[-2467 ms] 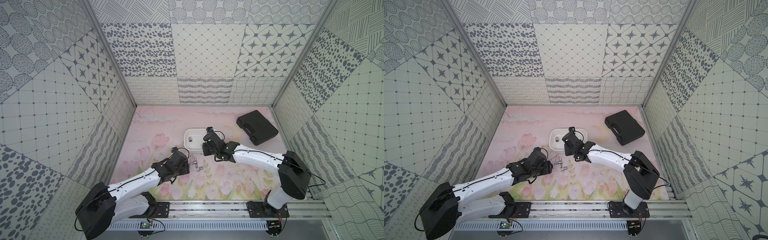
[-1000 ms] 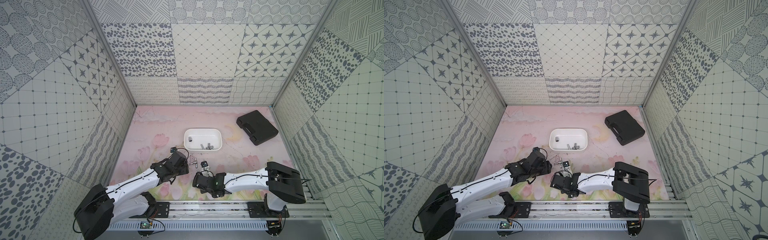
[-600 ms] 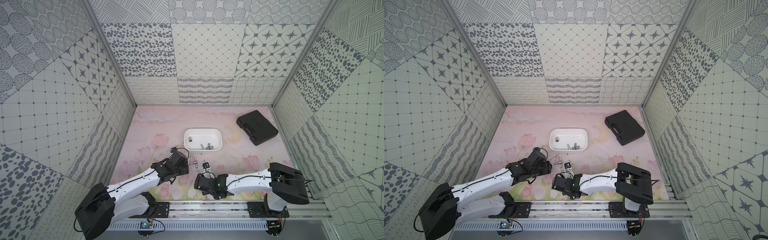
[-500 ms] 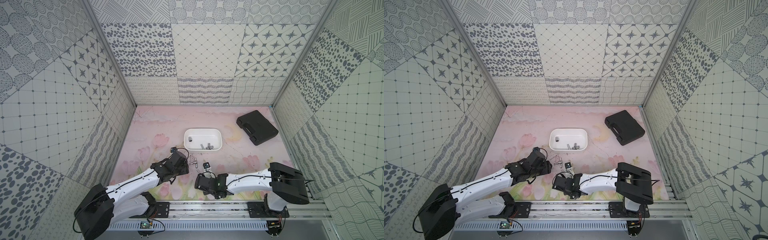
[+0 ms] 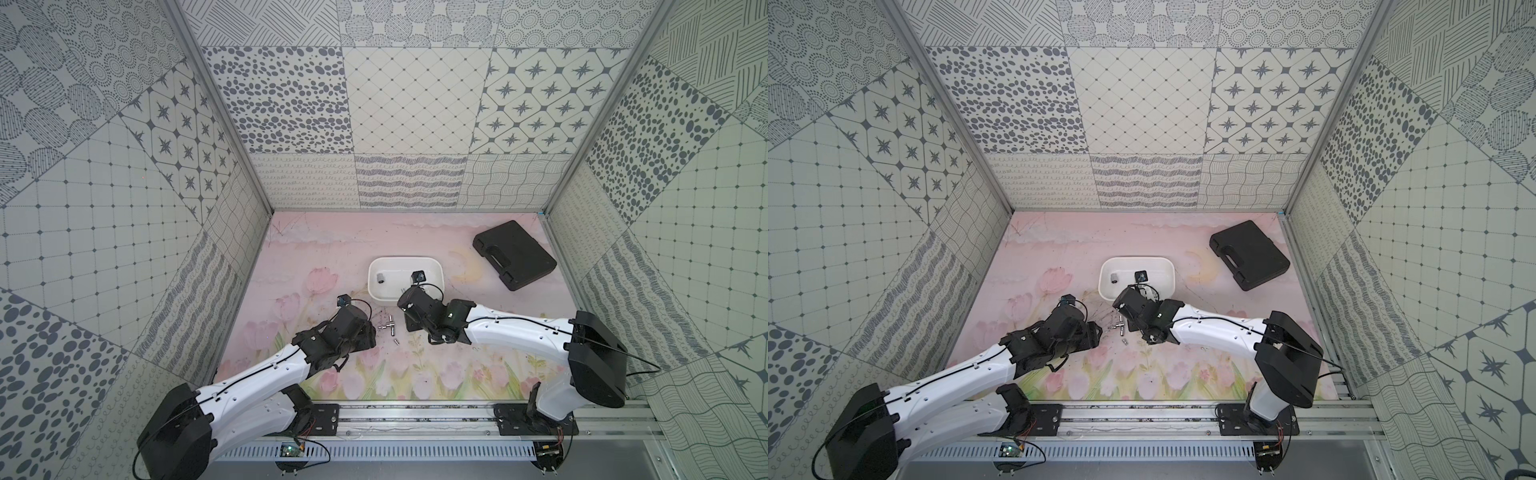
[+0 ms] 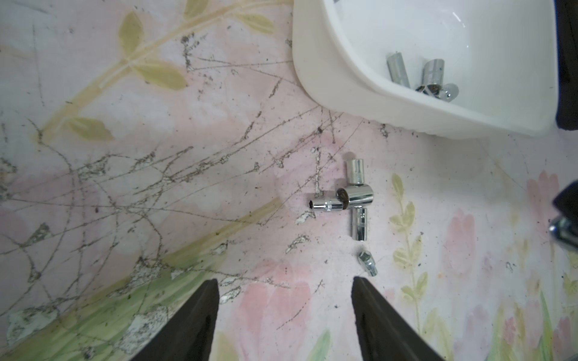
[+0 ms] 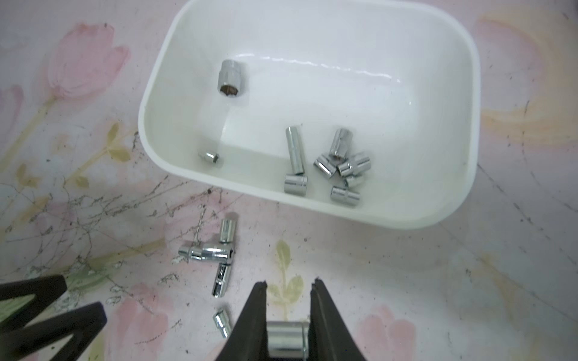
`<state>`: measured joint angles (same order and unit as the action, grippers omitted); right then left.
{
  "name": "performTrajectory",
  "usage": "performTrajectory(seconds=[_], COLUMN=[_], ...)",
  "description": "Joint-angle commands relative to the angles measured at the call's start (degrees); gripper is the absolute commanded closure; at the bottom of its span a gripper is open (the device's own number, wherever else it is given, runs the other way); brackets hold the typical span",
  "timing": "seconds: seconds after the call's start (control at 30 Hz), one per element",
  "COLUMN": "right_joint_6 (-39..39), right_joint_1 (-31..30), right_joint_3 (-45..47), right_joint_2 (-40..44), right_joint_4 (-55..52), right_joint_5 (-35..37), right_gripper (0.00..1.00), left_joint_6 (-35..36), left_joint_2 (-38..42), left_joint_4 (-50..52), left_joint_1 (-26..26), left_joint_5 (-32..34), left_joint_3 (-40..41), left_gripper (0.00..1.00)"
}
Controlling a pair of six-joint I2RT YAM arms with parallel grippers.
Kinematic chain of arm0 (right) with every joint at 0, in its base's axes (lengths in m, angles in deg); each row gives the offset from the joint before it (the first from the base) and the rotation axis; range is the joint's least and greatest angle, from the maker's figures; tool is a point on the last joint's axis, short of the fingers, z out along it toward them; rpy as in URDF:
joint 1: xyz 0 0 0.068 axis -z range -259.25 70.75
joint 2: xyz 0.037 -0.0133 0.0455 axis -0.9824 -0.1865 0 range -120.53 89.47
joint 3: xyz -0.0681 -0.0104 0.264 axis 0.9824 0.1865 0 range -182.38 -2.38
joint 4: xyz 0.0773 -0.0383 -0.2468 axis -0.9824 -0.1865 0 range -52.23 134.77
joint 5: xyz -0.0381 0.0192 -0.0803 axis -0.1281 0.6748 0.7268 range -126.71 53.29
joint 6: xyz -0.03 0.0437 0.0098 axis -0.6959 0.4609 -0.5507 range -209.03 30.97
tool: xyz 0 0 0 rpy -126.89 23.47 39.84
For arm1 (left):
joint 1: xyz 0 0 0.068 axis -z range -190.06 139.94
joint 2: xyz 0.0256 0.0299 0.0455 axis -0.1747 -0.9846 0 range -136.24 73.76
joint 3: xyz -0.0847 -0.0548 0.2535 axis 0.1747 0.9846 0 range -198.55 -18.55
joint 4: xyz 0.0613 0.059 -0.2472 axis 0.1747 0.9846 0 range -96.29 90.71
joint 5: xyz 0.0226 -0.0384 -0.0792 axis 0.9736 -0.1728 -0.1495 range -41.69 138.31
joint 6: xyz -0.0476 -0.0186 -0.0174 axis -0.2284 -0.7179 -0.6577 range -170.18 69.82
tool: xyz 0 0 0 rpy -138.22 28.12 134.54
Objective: Put the socket on the desktop into the storage box
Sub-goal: Place the socket head in the storage box, then pick up the socket head from the center of the board.
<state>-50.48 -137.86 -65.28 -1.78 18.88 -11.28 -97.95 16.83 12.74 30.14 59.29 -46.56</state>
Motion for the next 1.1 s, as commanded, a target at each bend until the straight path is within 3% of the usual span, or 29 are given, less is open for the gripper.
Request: performTrajectory(seconds=[0.0, 0.3, 0.53, 0.7, 0.83, 1.07], right_joint_6=[-6.7, -10.0, -10.6, -10.5, -10.7, -11.7], right_joint_1=[4.3, 13.4, 15.6, 16.0, 16.1, 15.7], right_joint_3=[-4.2, -13.8, -16.6, -17.1, -16.9, -15.2], right_joint_2=[-2.5, -15.3, -20.4, -21.3, -20.6, -15.4], right_joint_4=[4.7, 5.7, 6.0, 6.3, 6.3, 6.2], right_joint_5=[-2.2, -9.1, -10.7, -11.6, -11.8, -12.6], right_gripper=[0.78, 0.77, 0.75, 0.7, 0.55, 0.52], left_joint_6=[0.0, 0.5, 0.6, 0.7, 0.7, 0.9], left_joint_2=[0.3, 0.3, 0.3, 0.6, 0.8, 0.9], left_joint_4=[0.2, 0.0, 0.1, 0.2, 0.2, -0.1], left_joint_1=[0.0, -0.1, -0.1, 0.0, 0.0, 0.0], left_joint_5=[0.6, 0.3, 0.7, 0.7, 0.5, 0.5], left_joint_3=[0.2, 0.2, 0.3, 0.2, 0.3, 0.5], left_gripper=[0.28, 0.28, 0.28, 0.28, 0.28, 0.28])
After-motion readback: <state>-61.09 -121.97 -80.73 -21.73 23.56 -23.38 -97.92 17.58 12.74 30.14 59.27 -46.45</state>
